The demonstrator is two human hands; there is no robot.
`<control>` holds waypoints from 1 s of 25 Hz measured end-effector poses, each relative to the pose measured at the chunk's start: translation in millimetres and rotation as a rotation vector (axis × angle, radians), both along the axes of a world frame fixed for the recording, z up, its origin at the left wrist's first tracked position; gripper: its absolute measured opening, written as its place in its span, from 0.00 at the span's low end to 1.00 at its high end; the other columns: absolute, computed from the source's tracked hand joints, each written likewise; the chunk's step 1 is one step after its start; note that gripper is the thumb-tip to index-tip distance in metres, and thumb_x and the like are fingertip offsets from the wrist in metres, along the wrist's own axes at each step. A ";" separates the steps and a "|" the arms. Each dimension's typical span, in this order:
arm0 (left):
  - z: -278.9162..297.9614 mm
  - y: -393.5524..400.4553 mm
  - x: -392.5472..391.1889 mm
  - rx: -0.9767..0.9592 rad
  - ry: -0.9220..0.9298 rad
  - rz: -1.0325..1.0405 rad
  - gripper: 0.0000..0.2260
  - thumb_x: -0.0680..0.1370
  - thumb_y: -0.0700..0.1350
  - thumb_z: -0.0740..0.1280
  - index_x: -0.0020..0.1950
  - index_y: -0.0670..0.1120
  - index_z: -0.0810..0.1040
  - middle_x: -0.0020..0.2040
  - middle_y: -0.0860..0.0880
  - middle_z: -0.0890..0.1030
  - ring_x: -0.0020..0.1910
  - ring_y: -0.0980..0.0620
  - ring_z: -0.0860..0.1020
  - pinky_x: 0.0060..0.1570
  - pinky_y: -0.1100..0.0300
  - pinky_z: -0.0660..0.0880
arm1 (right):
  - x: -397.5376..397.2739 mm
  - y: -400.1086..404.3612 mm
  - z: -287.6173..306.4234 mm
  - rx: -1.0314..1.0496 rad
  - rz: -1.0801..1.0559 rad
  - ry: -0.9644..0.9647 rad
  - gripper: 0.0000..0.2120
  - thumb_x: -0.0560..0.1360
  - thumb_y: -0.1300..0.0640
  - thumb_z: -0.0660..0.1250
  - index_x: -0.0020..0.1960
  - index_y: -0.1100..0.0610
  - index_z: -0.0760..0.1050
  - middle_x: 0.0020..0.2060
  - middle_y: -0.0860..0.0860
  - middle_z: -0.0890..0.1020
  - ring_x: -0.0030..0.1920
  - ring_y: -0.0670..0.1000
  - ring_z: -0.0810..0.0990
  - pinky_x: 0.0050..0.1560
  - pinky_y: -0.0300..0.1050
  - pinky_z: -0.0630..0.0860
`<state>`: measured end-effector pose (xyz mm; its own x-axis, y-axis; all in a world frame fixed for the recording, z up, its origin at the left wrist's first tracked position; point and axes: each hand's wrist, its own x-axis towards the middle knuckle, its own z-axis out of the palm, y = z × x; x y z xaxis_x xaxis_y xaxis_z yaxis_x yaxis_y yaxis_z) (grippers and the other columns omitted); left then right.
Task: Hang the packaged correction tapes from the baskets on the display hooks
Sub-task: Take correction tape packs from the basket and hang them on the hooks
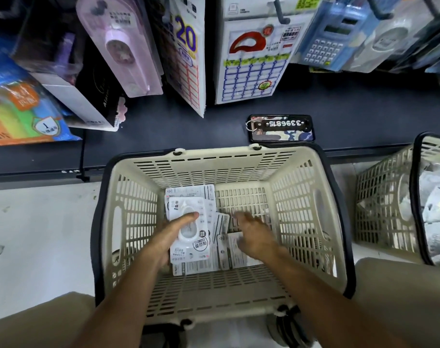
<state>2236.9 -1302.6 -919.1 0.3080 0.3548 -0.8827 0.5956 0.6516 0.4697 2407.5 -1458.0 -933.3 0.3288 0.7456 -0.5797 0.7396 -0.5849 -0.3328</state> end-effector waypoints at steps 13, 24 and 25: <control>0.4 -2.3 -1.5 -0.063 -0.056 0.020 0.32 0.63 0.59 0.80 0.63 0.47 0.82 0.57 0.42 0.86 0.57 0.39 0.83 0.60 0.42 0.79 | 6.6 10.1 44.5 0.598 -0.250 0.232 0.12 0.69 0.75 0.70 0.38 0.60 0.72 0.49 0.48 0.79 0.57 0.41 0.77 0.59 0.37 0.74; 10.2 3.7 -11.7 -0.108 -0.216 0.163 0.26 0.68 0.50 0.78 0.64 0.45 0.82 0.57 0.40 0.86 0.52 0.41 0.87 0.45 0.48 0.83 | -24.8 21.2 5.8 0.474 -0.530 0.240 0.21 0.76 0.66 0.69 0.65 0.50 0.72 0.66 0.47 0.73 0.59 0.47 0.77 0.62 0.43 0.78; 9.9 4.3 -12.0 -0.081 -0.208 0.205 0.26 0.67 0.49 0.76 0.64 0.45 0.82 0.56 0.39 0.86 0.51 0.40 0.87 0.44 0.48 0.83 | -25.4 22.1 -3.6 0.302 -0.587 0.263 0.22 0.77 0.62 0.68 0.69 0.49 0.70 0.67 0.49 0.75 0.61 0.50 0.78 0.63 0.48 0.78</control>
<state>2224.9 -1298.3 -909.2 0.4144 0.3596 -0.8361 0.3440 0.7886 0.5097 2382.1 -1435.9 -936.9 0.6033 0.6284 -0.4910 0.2033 -0.7165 -0.6673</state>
